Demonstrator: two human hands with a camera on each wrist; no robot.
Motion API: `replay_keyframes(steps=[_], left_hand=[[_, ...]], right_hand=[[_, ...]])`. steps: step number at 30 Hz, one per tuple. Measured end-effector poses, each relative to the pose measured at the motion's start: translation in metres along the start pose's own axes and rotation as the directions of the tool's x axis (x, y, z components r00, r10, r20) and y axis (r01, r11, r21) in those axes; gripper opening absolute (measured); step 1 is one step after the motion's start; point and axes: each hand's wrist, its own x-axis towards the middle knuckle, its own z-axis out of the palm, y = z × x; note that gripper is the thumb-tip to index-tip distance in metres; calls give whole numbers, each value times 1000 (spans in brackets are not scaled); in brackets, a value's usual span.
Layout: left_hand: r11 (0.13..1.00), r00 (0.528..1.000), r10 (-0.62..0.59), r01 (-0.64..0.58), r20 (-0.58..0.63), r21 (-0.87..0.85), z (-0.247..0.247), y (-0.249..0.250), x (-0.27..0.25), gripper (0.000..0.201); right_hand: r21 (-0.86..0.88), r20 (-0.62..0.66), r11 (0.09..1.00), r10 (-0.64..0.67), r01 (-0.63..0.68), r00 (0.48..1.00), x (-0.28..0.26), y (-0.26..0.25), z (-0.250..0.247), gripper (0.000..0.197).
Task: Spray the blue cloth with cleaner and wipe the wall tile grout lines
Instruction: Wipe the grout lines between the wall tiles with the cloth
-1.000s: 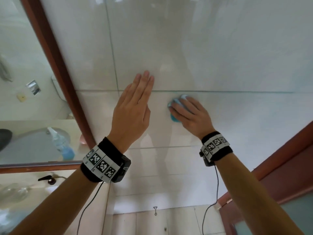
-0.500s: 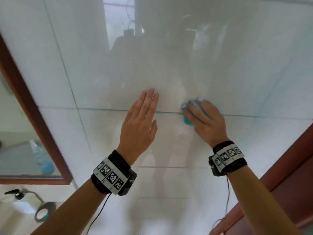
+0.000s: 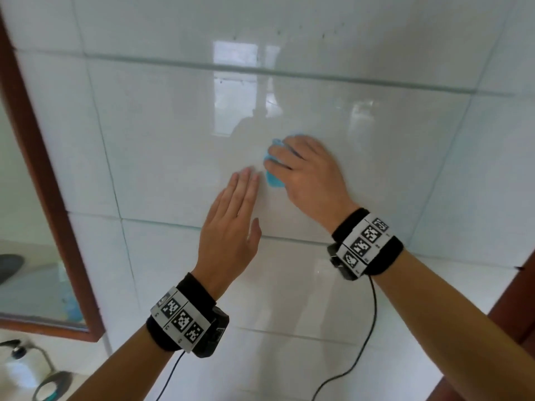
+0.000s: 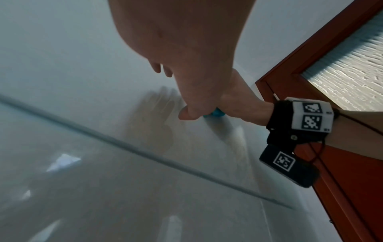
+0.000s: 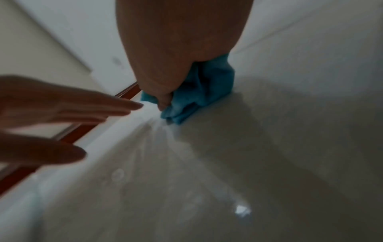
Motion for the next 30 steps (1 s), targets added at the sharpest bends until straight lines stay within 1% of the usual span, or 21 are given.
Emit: replay_keyframes(steps=[1,2,4,7,9,10,11,12,14,15,16,17,18,19,20,22,24,25,27,28,30], left_hand=[[1000,1000,-4,4,-3,20,-4,-4,3,83],[999,1000,-11,11,-4,39,-8,-8,7,84],[998,1000,-22,22,-7,63,-16,-15,16,86],[997,999,-19,22,-36,78,-26,-21,36,85],[997,998,-5,11,-69,82,-32,-22,52,84],[996,997,5,2,-83,84,-36,-22,60,83],[996,995,17,-8,-95,85,-39,-23,67,83],[996,994,26,-17,-108,82,-42,-24,73,83],[997,990,30,-20,-134,73,-49,-32,82,82],[997,989,30,-19,-147,71,-52,-37,86,82],[997,987,28,-17,-160,71,-56,-43,88,82],[997,985,24,-11,-171,72,-60,-50,91,82],[997,984,17,-4,-177,71,-65,-57,93,82],[998,983,10,2,-181,65,-69,-64,95,82],[998,983,7,4,-185,57,-73,-70,98,81],[999,980,16,-7,-201,46,-81,-82,104,80],[998,977,44,-35,-208,44,-87,-92,112,79],[998,976,56,-49,-212,37,-90,-98,115,79],[998,973,65,-62,-220,22,-96,-110,120,80],[998,972,63,-61,-227,14,-98,-118,121,80],[998,967,57,-61,-247,-6,-103,-135,121,81]], right_hand=[[-13,-11,999,-32,31,999,5,12,-3,24],[-2,-63,1000,18,-18,998,13,26,-9,26],[38,-192,967,253,-251,948,38,61,-28,32],[5,-317,810,558,-587,767,79,108,-65,35],[33,-380,717,653,-696,655,103,119,-74,38],[52,-392,698,672,-714,629,113,115,-70,38],[65,-401,722,652,-689,644,121,104,-63,37],[77,-395,791,583,-607,710,127,88,-54,35],[49,-287,956,290,-288,913,126,54,-29,33],[39,-194,992,128,-123,973,121,41,-22,33],[51,-124,998,32,-26,992,117,37,-20,32],[89,-118,996,30,-20,993,116,40,-24,32],[143,-167,985,115,-92,979,118,47,-30,34],[191,-253,959,253,-208,934,121,54,-40,39],[229,-340,911,404,-342,849,125,64,-51,44],[250,-469,782,614,-571,636,134,90,-73,49],[279,-487,644,734,-713,473,138,111,-84,45],[298,-475,589,774,-751,419,140,115,-85,42],[263,-446,499,822,-826,354,147,111,-74,40],[227,-438,471,831,-852,343,155,100,-64,41],[180,-435,499,813,-848,387,175,67,-39,45]])
